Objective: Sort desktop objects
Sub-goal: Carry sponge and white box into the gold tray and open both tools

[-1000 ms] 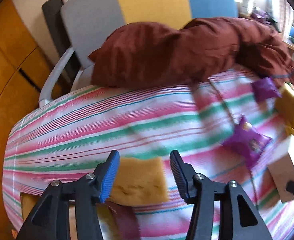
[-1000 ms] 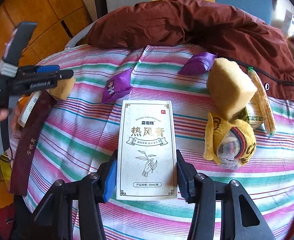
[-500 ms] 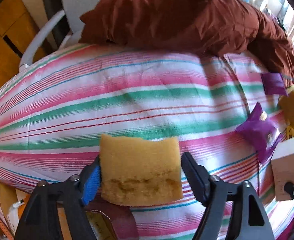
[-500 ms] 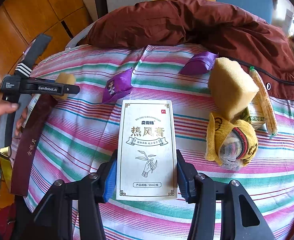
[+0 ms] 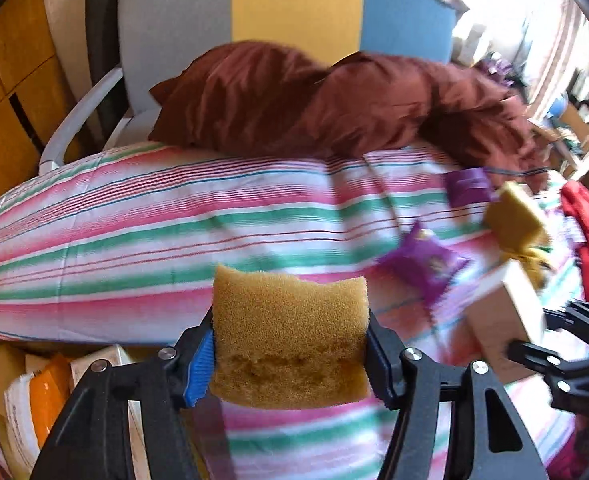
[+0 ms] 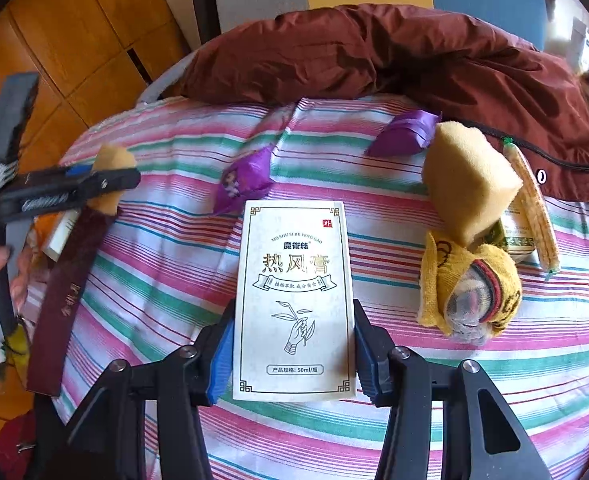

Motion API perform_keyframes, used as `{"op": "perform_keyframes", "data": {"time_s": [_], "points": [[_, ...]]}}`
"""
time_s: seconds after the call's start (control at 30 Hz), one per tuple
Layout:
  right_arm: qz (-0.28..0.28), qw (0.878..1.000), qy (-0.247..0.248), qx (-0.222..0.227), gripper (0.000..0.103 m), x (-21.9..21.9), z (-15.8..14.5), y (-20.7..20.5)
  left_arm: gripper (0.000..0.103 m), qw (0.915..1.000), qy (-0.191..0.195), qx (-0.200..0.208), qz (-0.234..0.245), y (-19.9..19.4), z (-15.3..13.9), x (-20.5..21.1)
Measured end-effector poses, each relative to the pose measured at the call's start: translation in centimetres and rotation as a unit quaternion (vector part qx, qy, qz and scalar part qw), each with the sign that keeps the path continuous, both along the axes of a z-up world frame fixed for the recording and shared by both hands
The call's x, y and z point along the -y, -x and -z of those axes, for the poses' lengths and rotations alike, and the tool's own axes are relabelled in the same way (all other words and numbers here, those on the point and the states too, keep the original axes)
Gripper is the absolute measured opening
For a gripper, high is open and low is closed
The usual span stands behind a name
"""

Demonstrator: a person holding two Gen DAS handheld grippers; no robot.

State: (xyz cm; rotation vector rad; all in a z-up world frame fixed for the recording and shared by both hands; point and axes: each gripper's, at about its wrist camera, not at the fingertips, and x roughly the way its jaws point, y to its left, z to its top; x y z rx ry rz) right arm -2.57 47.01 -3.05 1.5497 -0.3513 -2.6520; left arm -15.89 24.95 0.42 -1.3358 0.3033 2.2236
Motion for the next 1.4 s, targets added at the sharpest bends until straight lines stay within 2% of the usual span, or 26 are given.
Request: {"op": "perform_keyframes", "data": {"time_s": [0.07, 0.33, 0.47, 0.57, 0.8, 0.93, 1.1, 1.23, 1.4], "points": [[-0.005, 1.0, 0.005, -0.009, 0.051, 0.2, -0.3, -0.1, 0.063, 0.9996, -0.026, 0.005, 0.005, -1.1, -0.7, 0.2], [-0.035, 0.999, 0.001, -0.033, 0.051, 2.2, -0.9, -0.4, 0.063, 0.9962, -0.087, -0.004, 0.008, -7.1, -1.9, 3.5], [-0.052, 0.998, -0.004, -0.038, 0.051, 3.4, -0.8, -0.6, 0.063, 0.9932, -0.116, -0.016, -0.004, -10.2, -2.5, 7.0], [-0.075, 0.996, -0.027, -0.041, 0.051, 4.9, -0.7, -0.8, 0.063, 0.9906, -0.133, -0.024, -0.021, -12.0, -2.8, 10.0], [-0.125, 0.989, -0.046, -0.064, 0.051, 7.7, -1.2, -1.6, 0.064, 0.9812, -0.177, -0.012, -0.077, -13.9, -3.0, 18.0], [-0.126, 0.989, -0.031, -0.073, 0.051, 9.4, -2.6, -1.9, 0.064, 0.9743, -0.19, -0.002, -0.122, -14.0, -2.6, 22.6], [-0.11, 0.99, 0.052, -0.075, 0.051, 11.8, -4.4, -2.2, 0.064, 0.9705, -0.179, 0.008, -0.161, -13.8, -1.2, 27.1], [-0.124, 0.983, 0.105, -0.082, 0.051, 15.6, -5.8, -2.4, 0.064, 0.9651, -0.179, 0.021, -0.19, -13.1, -0.2, 29.8], [-0.14, 0.984, 0.091, -0.067, 0.051, 21.6, -7.0, -2.3, 0.064, 0.9638, -0.157, 0.033, -0.213, -11.7, 0.7, 32.1]]}}
